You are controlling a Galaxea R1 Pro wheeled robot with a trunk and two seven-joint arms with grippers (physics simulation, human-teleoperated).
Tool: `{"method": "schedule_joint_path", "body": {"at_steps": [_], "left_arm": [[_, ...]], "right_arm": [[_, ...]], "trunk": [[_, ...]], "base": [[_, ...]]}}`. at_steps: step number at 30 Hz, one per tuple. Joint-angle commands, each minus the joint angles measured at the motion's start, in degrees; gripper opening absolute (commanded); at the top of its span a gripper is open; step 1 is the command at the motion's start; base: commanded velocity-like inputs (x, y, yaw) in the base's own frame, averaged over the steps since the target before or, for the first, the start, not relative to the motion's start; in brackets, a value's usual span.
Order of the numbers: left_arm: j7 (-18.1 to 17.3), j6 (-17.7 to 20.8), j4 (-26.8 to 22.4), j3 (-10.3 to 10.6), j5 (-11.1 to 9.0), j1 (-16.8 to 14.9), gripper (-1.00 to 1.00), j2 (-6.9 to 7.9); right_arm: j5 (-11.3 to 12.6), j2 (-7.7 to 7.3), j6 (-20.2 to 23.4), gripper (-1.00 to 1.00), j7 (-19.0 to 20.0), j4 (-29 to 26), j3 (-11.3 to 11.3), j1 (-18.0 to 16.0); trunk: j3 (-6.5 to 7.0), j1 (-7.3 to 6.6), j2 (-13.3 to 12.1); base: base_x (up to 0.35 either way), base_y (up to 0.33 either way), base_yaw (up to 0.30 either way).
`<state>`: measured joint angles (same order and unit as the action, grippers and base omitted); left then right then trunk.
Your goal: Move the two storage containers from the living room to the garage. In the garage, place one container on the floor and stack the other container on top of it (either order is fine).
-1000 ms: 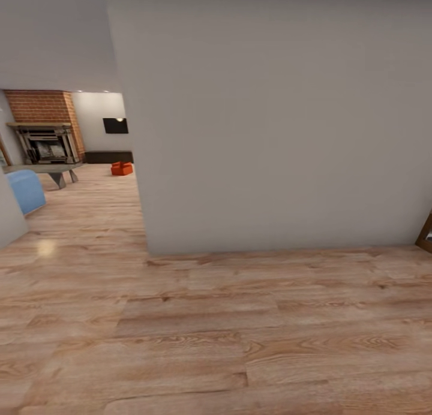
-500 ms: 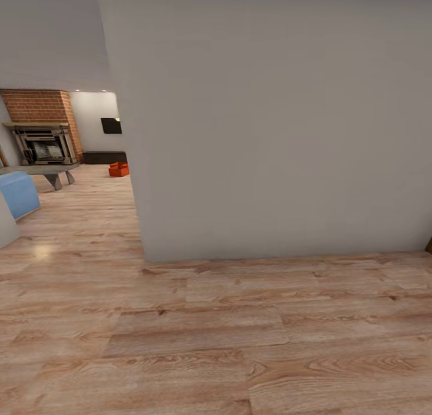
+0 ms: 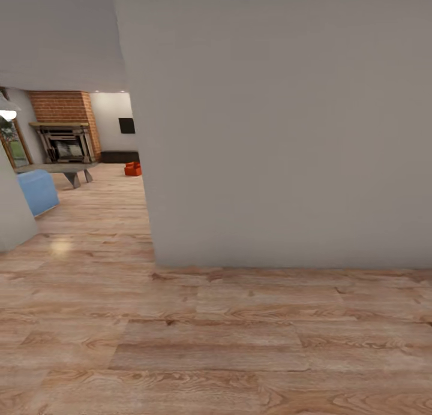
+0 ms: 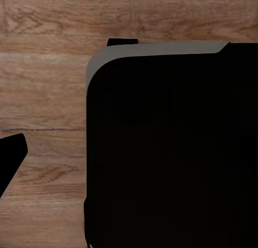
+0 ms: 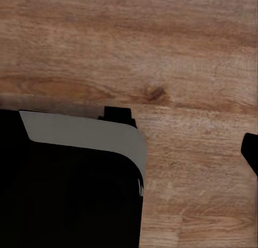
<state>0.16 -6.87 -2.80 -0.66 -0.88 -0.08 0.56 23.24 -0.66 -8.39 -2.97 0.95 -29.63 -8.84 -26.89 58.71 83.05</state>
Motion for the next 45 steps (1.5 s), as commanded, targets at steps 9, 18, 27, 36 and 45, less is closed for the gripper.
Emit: {"method": "schedule_joint_path", "body": {"at_steps": [9,18,27,36,45], "left_arm": [[0.02,-0.22,-0.01,-0.04,-0.09,-0.01,1.00,0.01],[0.02,-0.25,-0.01,-0.04,-0.09,-0.01,1.00,0.05],[0.02,-0.25,-0.01,-0.04,-0.10,-0.01,1.00,0.03],[0.02,-0.25,-0.01,-0.04,-0.10,-0.01,1.00,0.04],[0.02,-0.25,-0.01,-0.04,-0.12,-0.01,1.00,0.06]], "right_arm": [[0.29,0.04,-0.22,1.00,-0.69,0.10,-0.67,-0.04],[-0.07,0.04,0.20,1.00,-0.80,0.10,-1.10,-0.04],[0.16,0.04,0.51,1.00,-0.81,0.10,-1.00,-0.04],[0.39,0.04,0.73,1.00,-0.81,0.10,-0.82,-0.04],[0.52,0.04,0.49,1.00,-0.81,0.10,-0.49,-0.04]], "trunk": [[-0.05,0.02,0.03],[-0.05,0.02,0.03],[-0.05,0.02,0.03],[-0.05,0.02,0.03],[-0.05,0.02,0.03]], "base": [[0.042,0.000,0.275],[0.002,0.000,0.277],[0.000,0.000,0.277],[0.000,0.000,0.277],[0.000,0.000,0.268]]}}
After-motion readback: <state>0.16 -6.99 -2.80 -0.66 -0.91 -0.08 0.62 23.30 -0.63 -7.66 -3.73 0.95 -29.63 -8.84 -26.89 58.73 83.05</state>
